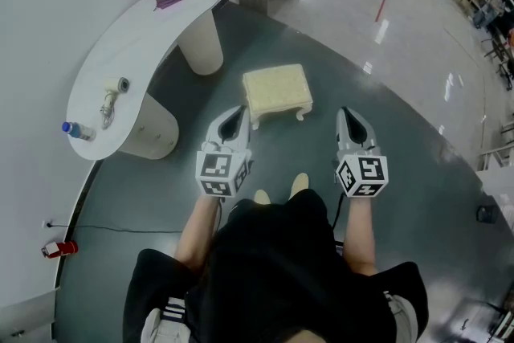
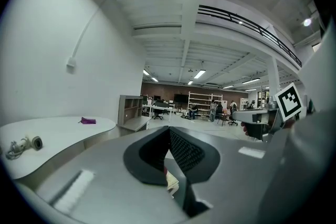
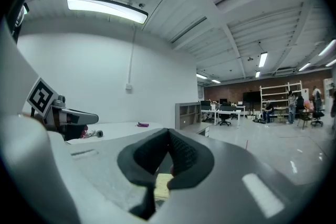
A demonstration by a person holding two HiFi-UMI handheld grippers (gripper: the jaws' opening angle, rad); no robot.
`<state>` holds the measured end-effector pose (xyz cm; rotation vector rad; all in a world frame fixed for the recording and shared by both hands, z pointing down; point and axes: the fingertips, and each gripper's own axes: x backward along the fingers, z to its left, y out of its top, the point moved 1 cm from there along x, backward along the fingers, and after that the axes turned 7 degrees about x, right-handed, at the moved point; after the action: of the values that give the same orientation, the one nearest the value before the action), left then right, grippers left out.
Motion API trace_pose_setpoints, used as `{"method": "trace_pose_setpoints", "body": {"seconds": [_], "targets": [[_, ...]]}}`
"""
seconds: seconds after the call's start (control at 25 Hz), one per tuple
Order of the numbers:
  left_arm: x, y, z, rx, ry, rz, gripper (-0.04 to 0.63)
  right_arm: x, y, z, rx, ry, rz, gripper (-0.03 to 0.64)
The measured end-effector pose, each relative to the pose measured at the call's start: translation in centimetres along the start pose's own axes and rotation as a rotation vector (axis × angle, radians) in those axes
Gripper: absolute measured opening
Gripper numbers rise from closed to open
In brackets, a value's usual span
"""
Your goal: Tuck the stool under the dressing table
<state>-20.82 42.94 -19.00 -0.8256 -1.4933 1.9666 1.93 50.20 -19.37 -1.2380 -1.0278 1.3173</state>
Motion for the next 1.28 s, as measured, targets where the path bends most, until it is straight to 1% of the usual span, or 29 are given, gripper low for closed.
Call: {"method": "trace_pose_setpoints", "body": {"seconds": [0.28,0.52,0.76,0.92,1.08,1.28], "targets": [[-2.4,0.4,1.8,0.005,0.016,-0.007,0.006,-3.8,0.5,-0.4,0.013,0.026,-0.005,0.002],[-6.4,1.1,2.8,0.012,0.044,-0.013,0.006,-8.4,0.6,-3.0,0.010,0.050,-0.011,0.002],[-11.9,1.5,4.3,0.017,0.084,0.003,0.006,-14.4,0.3,-6.1,-0.004,0.078,-0.014,0.002],[-16.0,2.2,4.9,-0.017,0.114,0.005,0.006,-18.3,0.2,-8.4,-0.007,0.106,-0.001,0.002],[-20.1,2.1,4.9,0.003,0.134,0.028,0.006,-21.9,-0.4,-11.2,-0.016,0.127,0.023,0.002],[-24.6,1.6,5.0,0.009,0.160,0.058,0.006,-25.9,-1.4,-13.6,-0.023,0.174,0.037,0.002]]}}
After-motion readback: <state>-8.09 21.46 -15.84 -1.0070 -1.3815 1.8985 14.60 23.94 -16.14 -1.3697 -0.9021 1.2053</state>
